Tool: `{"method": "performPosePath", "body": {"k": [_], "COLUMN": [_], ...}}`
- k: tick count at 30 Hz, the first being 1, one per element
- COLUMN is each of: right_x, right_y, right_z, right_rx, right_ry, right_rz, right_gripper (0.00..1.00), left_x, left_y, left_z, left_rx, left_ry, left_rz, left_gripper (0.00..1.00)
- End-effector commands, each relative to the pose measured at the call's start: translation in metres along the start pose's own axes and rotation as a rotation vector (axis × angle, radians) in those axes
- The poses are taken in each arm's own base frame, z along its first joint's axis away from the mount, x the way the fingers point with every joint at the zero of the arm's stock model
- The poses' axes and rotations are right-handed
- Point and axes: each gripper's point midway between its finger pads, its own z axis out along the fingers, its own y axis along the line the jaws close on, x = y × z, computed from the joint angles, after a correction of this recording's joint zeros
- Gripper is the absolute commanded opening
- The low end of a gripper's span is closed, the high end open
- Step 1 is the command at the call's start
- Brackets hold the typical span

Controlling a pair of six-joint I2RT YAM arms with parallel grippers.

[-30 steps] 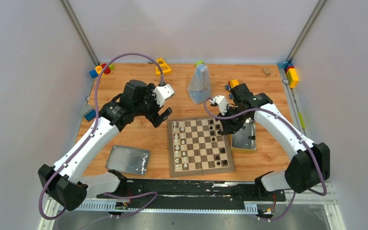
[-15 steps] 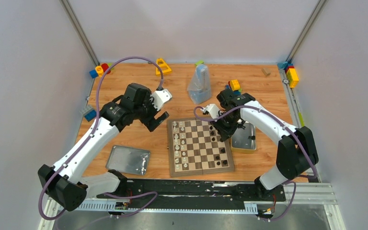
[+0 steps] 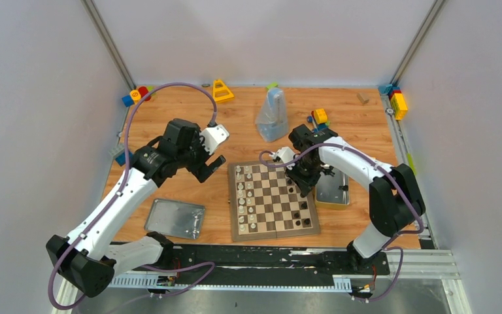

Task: Set up the chess pieces on the board
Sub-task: Place the chess piece on the chessboard.

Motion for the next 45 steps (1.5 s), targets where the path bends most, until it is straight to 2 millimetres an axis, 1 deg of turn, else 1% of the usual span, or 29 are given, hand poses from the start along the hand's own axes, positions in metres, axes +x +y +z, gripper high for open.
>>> {"method": "performPosePath", "body": {"k": [1, 12, 21, 31, 45], "right_x": [-0.009, -0.011, -0.02, -0.025, -0.026], "right_y": [-0.003, -0.006, -0.013, -0.023, -0.027], "right_z": [-0.005, -0.006, -0.008, -0.002, 0.005], "right_rx": [0.026, 0.039, 0.056, 0.069, 0.066], "right_ry": [0.003, 0.016, 0.023, 0.06, 0.088], "right_rz": [-0.003, -0.009, -0.014, -0.017, -0.024], "right_gripper": [0.0, 0.0, 0.0, 0.0, 0.0], "left_x": [-0.008, -0.008, -0.009, -0.008, -0.008], "left_y": [0.01, 0.011, 0.013, 0.012, 0.012], "left_z": [-0.006, -0.007, -0.007, -0.007, -0.006], "left_rx": [-0.043, -0.051, -0.055, -0.055, -0.053], "left_ry": [-0.044, -0.049, -0.051, -0.05, -0.049], "left_rz": [-0.003, -0.002, 0.0, 0.004, 0.009], "left_gripper": [1.0, 1.0, 1.0, 1.0, 1.0]}}
